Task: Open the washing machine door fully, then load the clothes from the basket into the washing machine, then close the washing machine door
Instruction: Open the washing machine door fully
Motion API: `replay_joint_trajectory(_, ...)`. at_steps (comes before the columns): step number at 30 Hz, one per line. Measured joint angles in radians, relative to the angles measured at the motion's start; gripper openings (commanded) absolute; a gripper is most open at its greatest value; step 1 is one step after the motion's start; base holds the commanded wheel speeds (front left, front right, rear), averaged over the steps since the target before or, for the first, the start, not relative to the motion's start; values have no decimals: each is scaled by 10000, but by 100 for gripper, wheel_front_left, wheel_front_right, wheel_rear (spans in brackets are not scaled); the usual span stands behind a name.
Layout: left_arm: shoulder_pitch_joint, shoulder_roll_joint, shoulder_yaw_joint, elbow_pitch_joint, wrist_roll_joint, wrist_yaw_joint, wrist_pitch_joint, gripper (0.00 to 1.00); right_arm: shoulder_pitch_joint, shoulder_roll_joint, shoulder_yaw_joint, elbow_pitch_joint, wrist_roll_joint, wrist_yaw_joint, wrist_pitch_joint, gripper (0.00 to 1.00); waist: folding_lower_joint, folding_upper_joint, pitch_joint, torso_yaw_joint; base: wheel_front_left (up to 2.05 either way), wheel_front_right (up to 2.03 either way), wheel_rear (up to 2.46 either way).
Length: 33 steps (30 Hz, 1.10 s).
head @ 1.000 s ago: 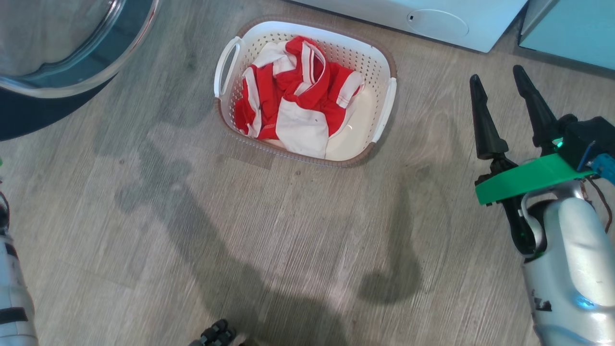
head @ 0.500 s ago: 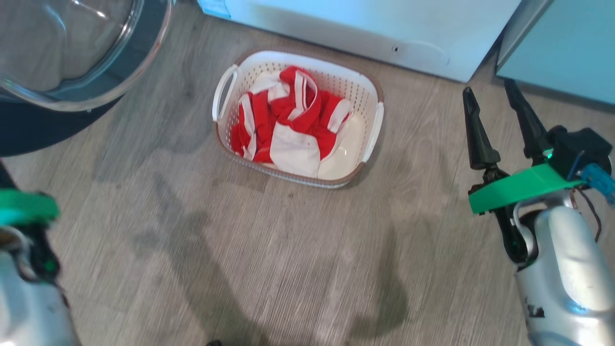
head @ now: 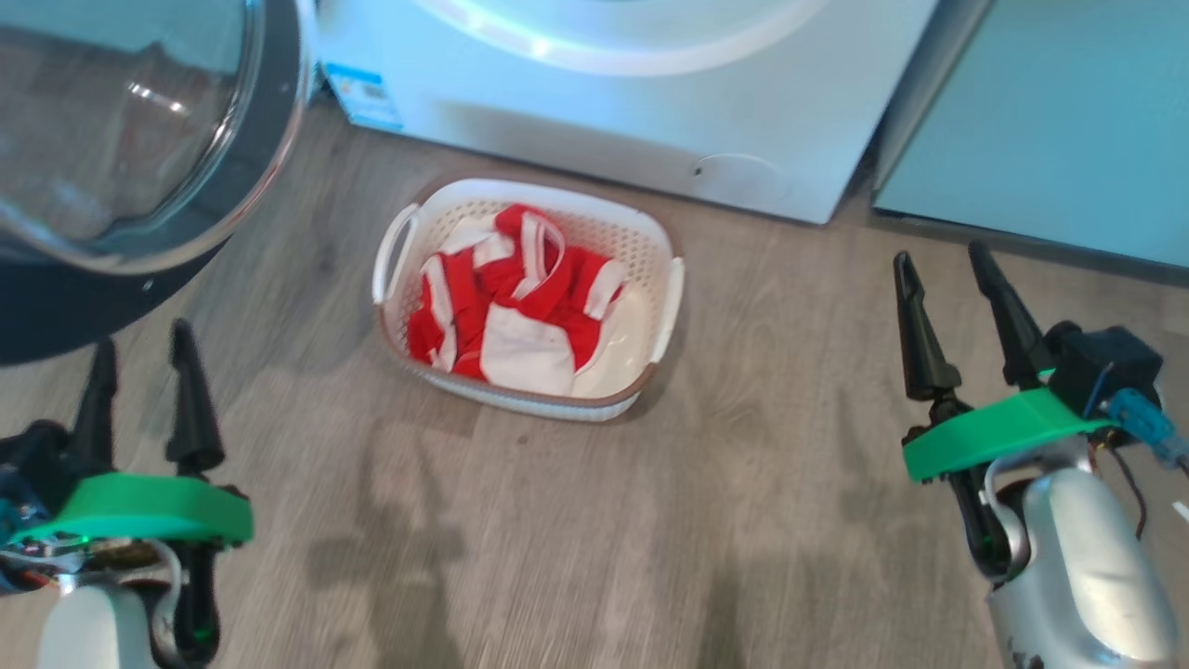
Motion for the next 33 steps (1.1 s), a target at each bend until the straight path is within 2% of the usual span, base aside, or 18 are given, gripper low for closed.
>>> replay_joint_trajectory(5, 266, 0, -591, -639, 194, 10, 322, 100, 239, 105, 0, 65, 69, 0, -4, 100, 0, 0, -334, -486, 0, 0, 0)
replay_joint_trajectory(16, 815, 174, -1693, -1126, 566, -157, 782, 100, 1133, 161, -245, 38, 71, 0, -31, 100, 0, 0, -1063, -1544, 0, 0, 0)
replay_joint_trajectory(26, 905, 357, -2017, -1256, 794, -222, 863, 100, 1714, 232, -347, -564, 73, 0, 107, 100, 0, 0, -1450, -2352, 0, 0, 0)
replay_joint_trajectory(33, 1279, 476, -2090, -1325, 968, -88, 997, 100, 1897, 261, -449, -736, 236, 0, 192, 100, 0, 0, -1540, -2564, 0, 0, 0)
